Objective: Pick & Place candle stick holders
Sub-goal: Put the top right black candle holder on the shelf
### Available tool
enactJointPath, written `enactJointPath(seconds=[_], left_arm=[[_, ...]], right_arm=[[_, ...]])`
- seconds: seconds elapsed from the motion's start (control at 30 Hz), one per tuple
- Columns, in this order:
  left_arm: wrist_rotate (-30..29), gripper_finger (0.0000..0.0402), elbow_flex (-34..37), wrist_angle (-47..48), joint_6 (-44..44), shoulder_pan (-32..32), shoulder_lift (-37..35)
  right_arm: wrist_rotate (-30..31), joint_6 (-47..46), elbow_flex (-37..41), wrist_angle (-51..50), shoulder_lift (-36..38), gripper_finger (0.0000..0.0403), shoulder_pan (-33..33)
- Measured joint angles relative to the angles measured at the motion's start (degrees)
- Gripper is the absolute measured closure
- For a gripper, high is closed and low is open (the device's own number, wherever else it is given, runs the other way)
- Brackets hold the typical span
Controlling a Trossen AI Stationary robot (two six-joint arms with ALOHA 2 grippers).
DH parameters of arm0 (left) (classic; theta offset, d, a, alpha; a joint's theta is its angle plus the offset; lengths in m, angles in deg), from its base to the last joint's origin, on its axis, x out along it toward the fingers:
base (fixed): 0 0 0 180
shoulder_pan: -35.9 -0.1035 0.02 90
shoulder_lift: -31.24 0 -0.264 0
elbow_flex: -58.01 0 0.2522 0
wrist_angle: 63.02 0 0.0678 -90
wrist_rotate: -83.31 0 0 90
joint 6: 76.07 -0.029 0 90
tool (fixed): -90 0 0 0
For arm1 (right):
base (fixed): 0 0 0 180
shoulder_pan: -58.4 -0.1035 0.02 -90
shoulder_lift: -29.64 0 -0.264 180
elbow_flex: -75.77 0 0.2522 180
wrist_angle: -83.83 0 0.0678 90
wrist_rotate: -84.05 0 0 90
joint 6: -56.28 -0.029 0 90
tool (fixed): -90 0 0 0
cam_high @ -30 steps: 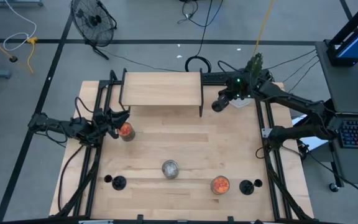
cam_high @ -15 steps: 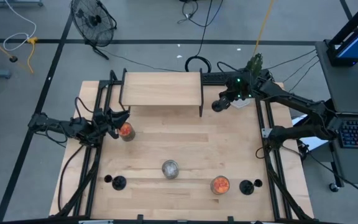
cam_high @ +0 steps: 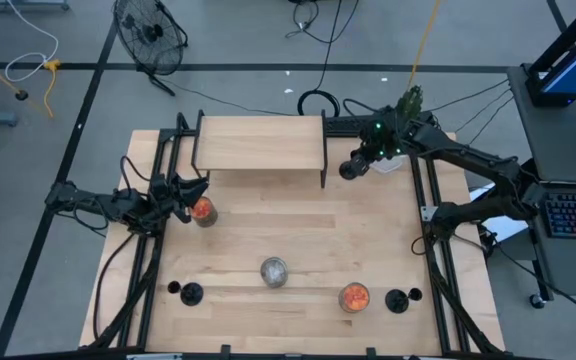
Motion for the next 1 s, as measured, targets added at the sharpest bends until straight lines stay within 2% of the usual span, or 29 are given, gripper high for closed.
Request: enactJointPath(seconds=[0.57,0.8,1.0], left_arm=[[0.0,0.0289,0.0,0.0,0.0,0.0,0.0],[0.0,0.0289,0.0,0.0,0.0,0.0,0.0],[-0.1,0.0289,0.0,0.0,0.3,0.0,0.0]], right_arm=[[-0.3,-3.6,0.2,-3.3,9.5,0.0403,-3.8],[-0.6,-4.3,0.2,-4.9,10.4,0.0401,-5.2],[-0.5,-4.5,0.2,-1.7,10.5,0.0401,-5.2]])
